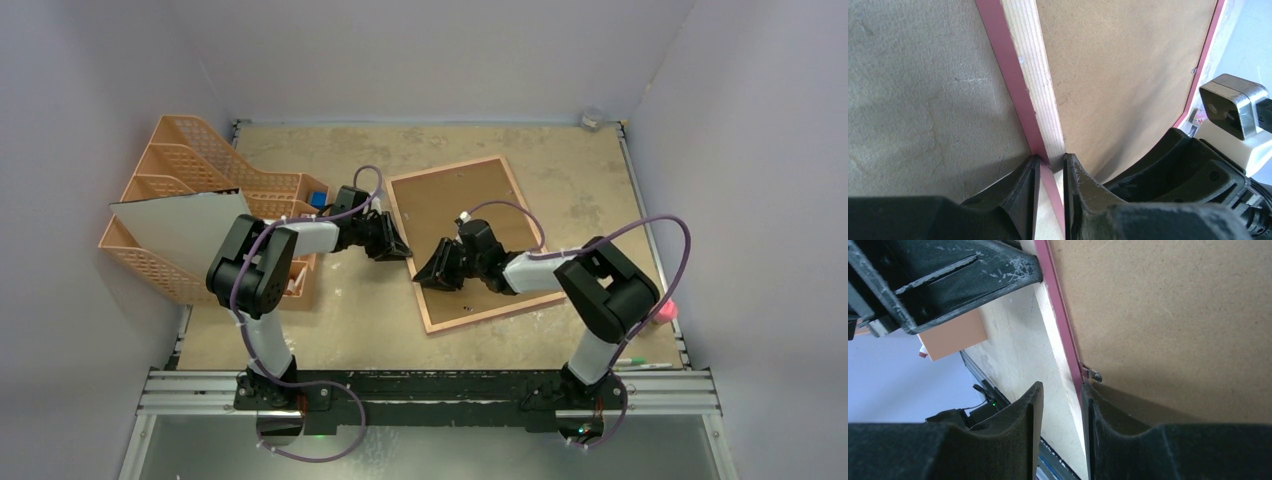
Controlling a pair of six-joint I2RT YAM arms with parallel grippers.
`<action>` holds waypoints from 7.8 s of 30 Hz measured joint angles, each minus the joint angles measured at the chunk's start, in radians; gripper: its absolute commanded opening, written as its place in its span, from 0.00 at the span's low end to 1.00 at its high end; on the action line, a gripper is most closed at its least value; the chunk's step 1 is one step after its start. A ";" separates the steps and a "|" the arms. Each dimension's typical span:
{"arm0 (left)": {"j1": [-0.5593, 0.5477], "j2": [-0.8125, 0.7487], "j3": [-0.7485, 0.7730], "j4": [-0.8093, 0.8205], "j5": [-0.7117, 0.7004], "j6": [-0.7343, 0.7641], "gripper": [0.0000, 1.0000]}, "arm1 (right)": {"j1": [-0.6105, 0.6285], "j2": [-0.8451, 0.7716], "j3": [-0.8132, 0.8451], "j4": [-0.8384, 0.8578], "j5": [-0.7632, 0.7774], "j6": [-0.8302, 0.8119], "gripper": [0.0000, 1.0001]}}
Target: Put the photo into the frame
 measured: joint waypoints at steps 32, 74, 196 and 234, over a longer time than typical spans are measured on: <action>0.000 0.000 0.021 -0.039 -0.007 0.012 0.18 | 0.000 0.043 0.116 -0.082 0.072 -0.151 0.38; 0.000 -0.001 0.024 -0.048 -0.011 0.012 0.18 | -0.001 0.052 0.087 -0.033 -0.047 -0.241 0.39; 0.151 0.292 0.509 -0.167 -0.123 0.076 0.31 | -0.389 0.534 0.840 -0.167 0.209 -0.216 0.46; 0.151 0.292 0.509 -0.166 -0.119 0.076 0.30 | -0.394 0.541 0.855 -0.174 0.285 -0.258 0.44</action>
